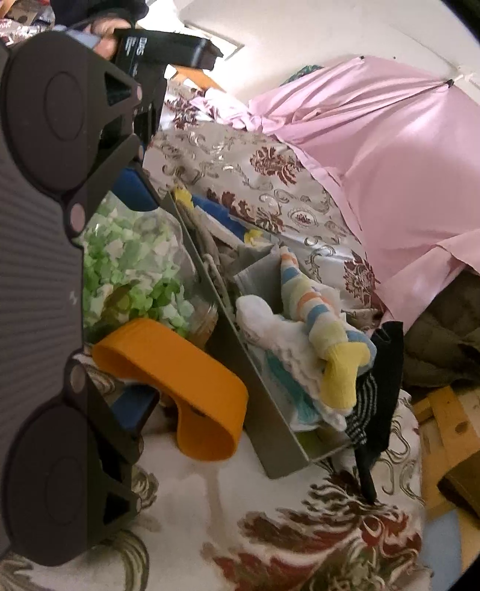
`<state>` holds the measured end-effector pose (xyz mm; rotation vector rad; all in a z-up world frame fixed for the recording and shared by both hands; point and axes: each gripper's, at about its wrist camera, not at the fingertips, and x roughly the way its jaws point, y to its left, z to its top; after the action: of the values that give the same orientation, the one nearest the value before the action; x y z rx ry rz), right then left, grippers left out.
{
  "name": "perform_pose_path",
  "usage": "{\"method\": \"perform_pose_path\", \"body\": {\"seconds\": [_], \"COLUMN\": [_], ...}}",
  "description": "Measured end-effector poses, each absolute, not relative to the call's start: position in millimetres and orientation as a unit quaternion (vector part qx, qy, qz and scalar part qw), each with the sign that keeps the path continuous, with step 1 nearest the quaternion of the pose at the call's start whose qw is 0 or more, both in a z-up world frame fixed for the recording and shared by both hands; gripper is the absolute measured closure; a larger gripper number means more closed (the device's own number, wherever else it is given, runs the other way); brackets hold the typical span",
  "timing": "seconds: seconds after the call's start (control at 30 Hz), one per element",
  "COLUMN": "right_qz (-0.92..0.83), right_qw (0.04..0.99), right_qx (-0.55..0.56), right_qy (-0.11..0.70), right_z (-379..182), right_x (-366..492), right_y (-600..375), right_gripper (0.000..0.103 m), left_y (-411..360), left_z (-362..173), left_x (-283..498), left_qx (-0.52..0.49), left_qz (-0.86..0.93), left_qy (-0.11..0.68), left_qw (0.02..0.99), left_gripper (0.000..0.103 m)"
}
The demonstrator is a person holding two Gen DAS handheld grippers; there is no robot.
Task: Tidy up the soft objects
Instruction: 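Reach the right tool to the orange strap while the left tool reaches a white cloth, then grasp the orange strap with the right tool while the left tool grasps the white cloth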
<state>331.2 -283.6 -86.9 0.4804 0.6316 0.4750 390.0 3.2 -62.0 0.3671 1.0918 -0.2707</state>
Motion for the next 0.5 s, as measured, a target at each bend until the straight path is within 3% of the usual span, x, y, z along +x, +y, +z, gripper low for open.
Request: {"method": "perform_pose_path", "body": {"seconds": [0.17, 0.23, 0.3, 0.5], "right_qz": [0.242, 0.245, 0.248, 0.253], "right_qw": [0.89, 0.888, 0.886, 0.885], "right_qx": [0.242, 0.249, 0.255, 0.257], "right_qy": [0.302, 0.3, 0.298, 0.293], "right_z": [-88.6, -89.0, -89.1, -87.9], "right_x": [337.0, 338.8, 339.7, 339.9], "right_y": [-282.7, -283.3, -283.8, -284.2], "right_gripper": [0.0, 0.0, 0.0, 0.0], "left_y": [-1.4, -3.7, -6.3, -6.8], "left_z": [-65.5, -66.0, -66.0, -59.7], "left_x": [396.5, 397.4, 397.7, 396.1], "left_qx": [0.171, 0.166, 0.156, 0.126], "left_qz": [-0.13, -0.138, -0.145, -0.151], "left_qy": [0.532, 0.537, 0.542, 0.54], "left_qw": [0.819, 0.815, 0.813, 0.819], "left_gripper": [0.056, 0.077, 0.089, 0.097]}}
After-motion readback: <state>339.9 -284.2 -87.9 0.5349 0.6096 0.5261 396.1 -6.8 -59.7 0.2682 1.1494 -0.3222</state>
